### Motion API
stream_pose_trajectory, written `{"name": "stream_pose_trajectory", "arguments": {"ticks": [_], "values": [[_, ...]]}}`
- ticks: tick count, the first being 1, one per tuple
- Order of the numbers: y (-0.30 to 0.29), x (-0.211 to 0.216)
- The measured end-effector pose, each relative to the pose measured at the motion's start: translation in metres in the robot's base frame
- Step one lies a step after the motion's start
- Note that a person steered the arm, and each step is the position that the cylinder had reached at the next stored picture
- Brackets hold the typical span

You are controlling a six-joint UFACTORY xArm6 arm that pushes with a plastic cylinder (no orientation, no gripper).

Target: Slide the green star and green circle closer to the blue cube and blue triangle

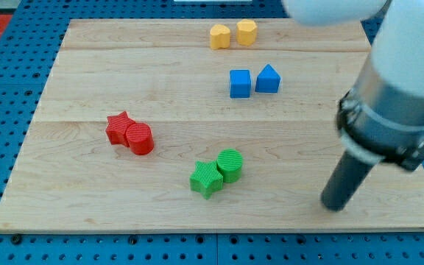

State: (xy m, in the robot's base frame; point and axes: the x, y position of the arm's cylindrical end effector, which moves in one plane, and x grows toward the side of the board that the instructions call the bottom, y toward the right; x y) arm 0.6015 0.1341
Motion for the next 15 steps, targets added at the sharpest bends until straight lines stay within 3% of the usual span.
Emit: {"name": "stream_pose_trajectory", "arguments": {"ticks": [1,2,4,6,9,10,11,14,15], "values": [[-0.093,0.016],[-0.145,0.008],[-0.192,-0.027],[-0.097,-0.041],[-0.065,-0.119],[-0.043,-0.092],[-0.036,-0.131],[-0.081,-0.185],[-0.094,-0.155]]}}
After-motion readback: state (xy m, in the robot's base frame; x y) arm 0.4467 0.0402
